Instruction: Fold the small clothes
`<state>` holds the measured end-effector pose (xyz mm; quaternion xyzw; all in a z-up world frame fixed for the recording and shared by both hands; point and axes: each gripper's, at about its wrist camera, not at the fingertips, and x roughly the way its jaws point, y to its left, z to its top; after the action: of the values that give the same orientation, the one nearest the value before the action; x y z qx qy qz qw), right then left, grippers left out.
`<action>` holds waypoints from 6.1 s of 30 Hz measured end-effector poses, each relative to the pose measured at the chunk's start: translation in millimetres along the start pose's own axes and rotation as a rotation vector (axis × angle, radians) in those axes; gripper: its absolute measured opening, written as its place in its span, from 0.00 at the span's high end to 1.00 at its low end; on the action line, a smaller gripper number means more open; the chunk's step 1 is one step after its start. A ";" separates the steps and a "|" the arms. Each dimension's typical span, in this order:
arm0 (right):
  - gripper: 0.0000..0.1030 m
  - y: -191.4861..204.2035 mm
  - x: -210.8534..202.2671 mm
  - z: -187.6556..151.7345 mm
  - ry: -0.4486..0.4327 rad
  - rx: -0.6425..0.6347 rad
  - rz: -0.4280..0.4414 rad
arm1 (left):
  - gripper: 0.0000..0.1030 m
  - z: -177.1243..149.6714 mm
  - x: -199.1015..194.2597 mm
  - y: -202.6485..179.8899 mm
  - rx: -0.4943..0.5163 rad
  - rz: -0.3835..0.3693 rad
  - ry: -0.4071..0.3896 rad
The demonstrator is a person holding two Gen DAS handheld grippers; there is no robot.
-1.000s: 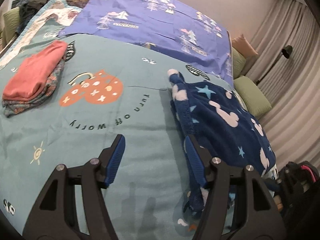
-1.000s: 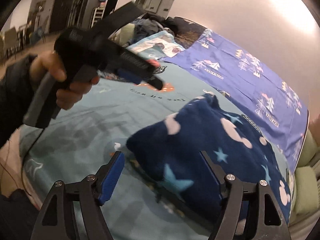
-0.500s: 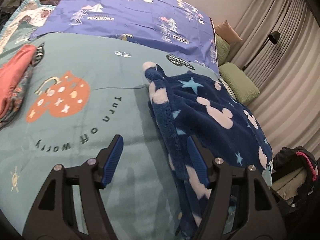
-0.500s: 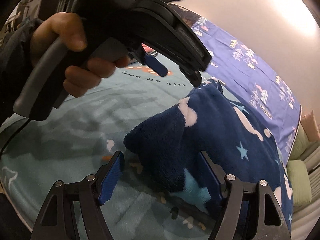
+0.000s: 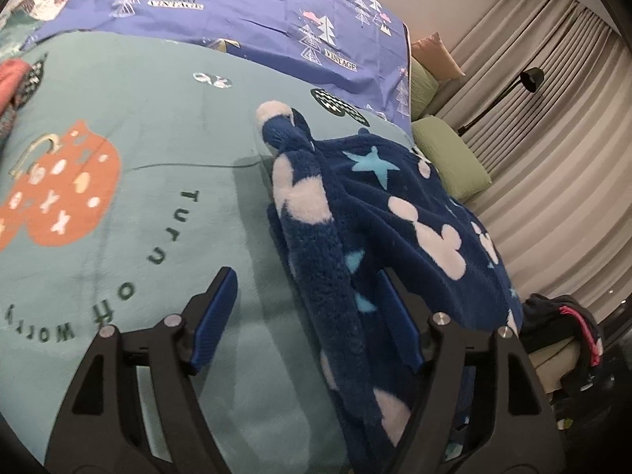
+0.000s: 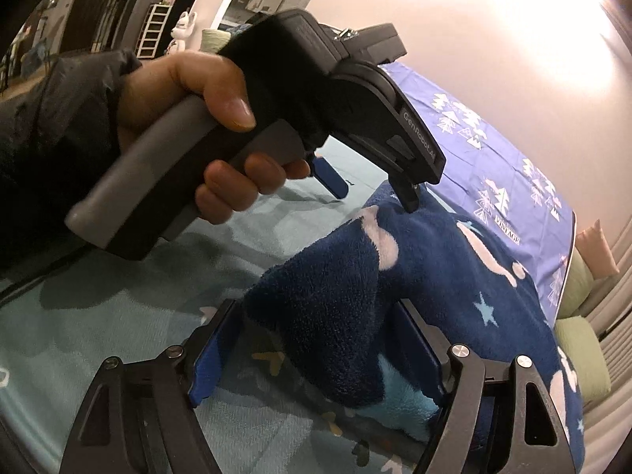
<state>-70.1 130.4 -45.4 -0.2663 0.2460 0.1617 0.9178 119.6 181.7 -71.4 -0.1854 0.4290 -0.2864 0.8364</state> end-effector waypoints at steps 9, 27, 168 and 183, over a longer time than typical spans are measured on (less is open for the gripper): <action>0.49 -12.1 2.3 0.9 -0.003 0.031 -0.025 | 0.26 6.2 18.0 11.7 -0.100 -0.117 0.001; 0.77 -61.7 -25.6 2.4 -0.058 0.247 0.083 | 0.73 27.9 9.3 -25.4 -0.102 -0.084 0.000; 0.84 -394.2 -12.1 -153.5 0.163 0.964 0.180 | 0.74 21.6 144.7 -281.0 0.451 0.076 0.082; 0.82 -411.0 -28.4 -136.5 0.162 0.938 0.191 | 0.73 21.1 143.8 -286.2 0.468 0.067 0.101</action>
<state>32.5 -283.1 37.5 0.1881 0.3864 0.0956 0.8979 112.7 -128.3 11.6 0.0423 0.3980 -0.3589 0.8432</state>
